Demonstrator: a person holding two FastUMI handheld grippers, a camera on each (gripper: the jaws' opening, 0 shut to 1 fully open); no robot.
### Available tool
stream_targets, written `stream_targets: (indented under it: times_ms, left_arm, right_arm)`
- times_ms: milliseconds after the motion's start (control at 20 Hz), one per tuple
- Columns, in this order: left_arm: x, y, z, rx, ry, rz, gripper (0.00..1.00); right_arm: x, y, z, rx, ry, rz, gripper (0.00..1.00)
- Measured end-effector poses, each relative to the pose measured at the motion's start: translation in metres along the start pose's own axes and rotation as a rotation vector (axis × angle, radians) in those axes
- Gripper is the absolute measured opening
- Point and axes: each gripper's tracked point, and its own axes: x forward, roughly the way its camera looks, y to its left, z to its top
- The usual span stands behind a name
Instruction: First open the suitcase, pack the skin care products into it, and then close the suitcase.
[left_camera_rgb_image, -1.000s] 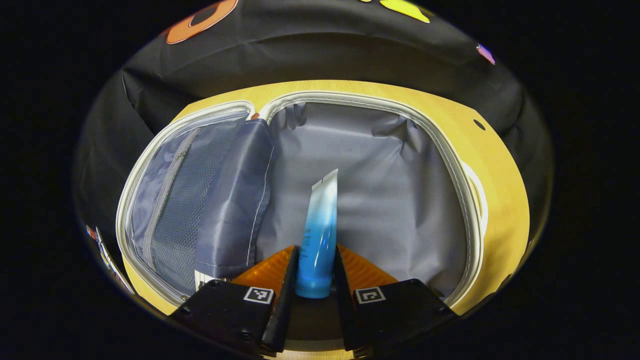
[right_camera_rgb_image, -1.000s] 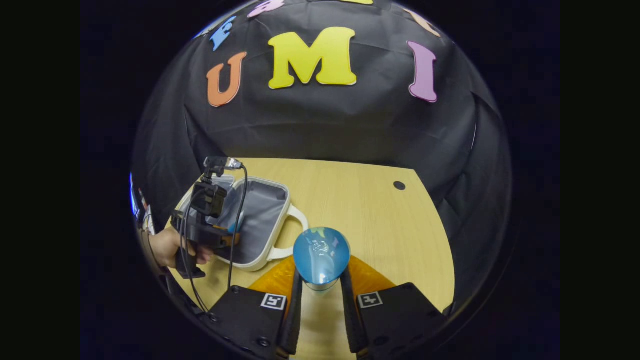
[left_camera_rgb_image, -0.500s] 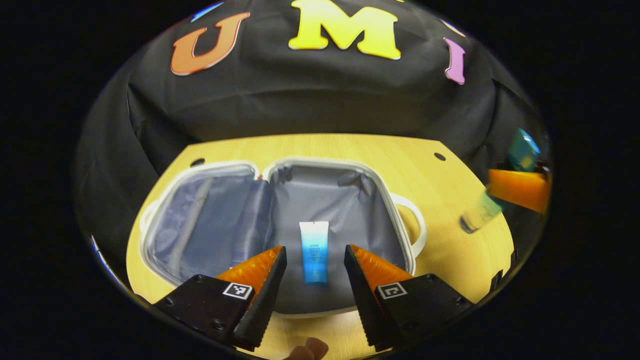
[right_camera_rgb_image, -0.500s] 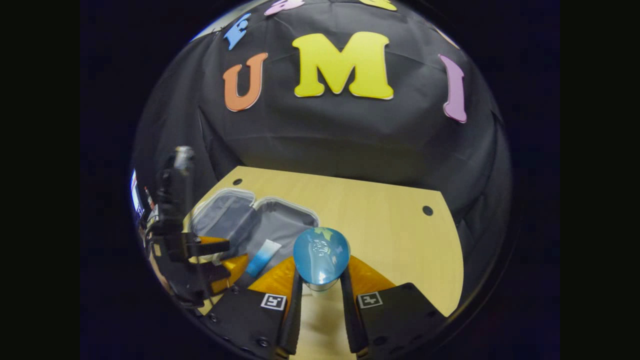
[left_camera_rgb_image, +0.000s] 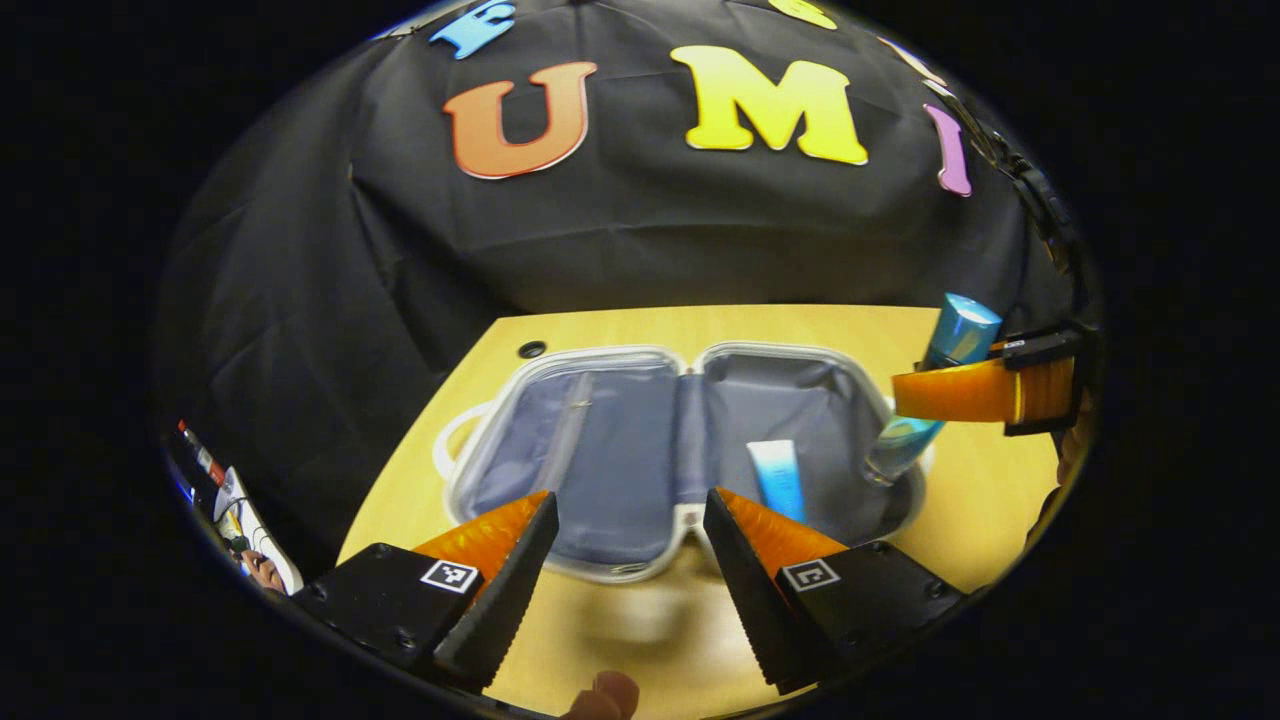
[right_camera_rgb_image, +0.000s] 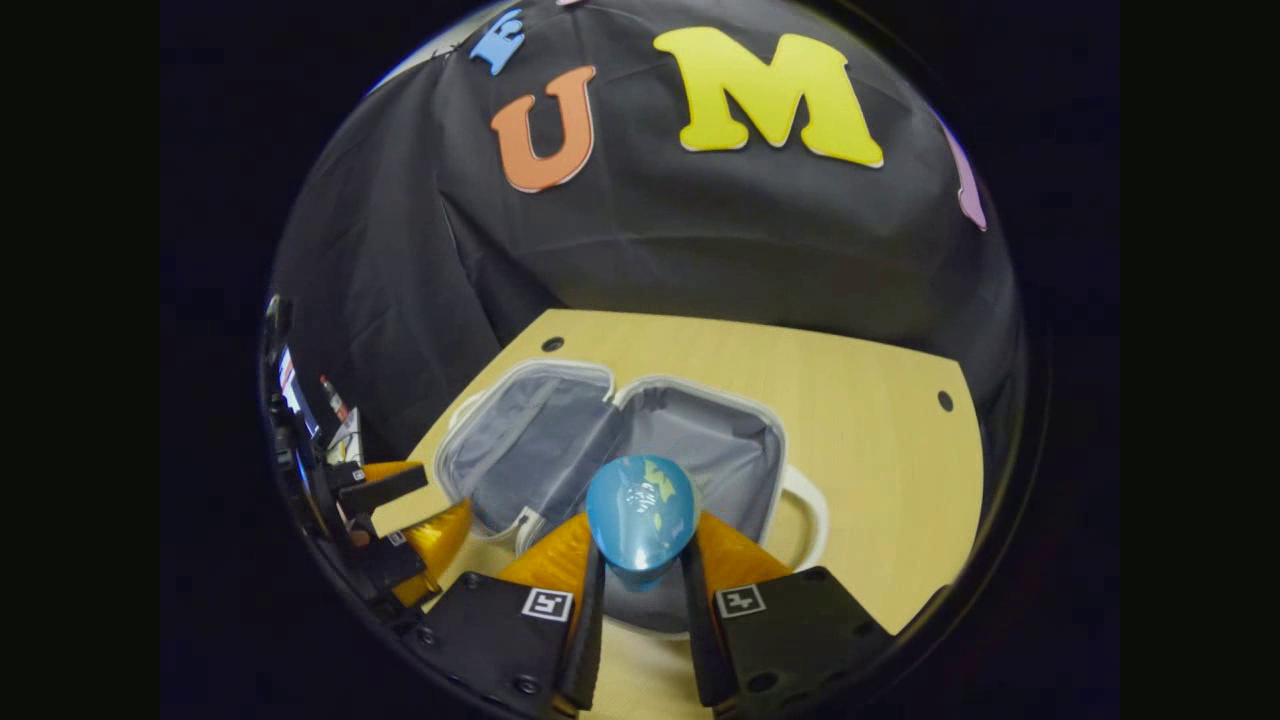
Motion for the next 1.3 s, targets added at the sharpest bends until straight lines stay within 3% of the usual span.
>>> stream_targets:
  times_ms: [350, 600, 850, 1100, 1300]
  left_arm:
    - [-0.029, 0.035, 0.018, -0.04, -0.167, -0.02, 0.94]
    - [-0.04, 0.054, 0.038, -0.042, -0.283, -0.002, 0.94]
    - [-0.037, 0.068, 0.035, -0.057, -0.275, -0.009, 0.94]
    - [-0.038, 0.089, 0.033, -0.079, -0.268, 0.04, 0.94]
    - [-0.034, 0.104, 0.028, -0.105, -0.243, 0.077, 0.96]
  right_arm:
    - [0.055, -0.01, -0.065, 0.086, 0.231, -0.12, 0.35]
    - [0.074, -0.023, -0.055, 0.127, 0.233, -0.194, 0.35]
    - [0.101, -0.031, -0.046, 0.172, 0.236, -0.222, 0.35]
    - [0.124, -0.039, -0.055, 0.206, 0.27, -0.259, 0.32]
    - [0.133, -0.045, -0.068, 0.254, 0.312, -0.291, 0.36]
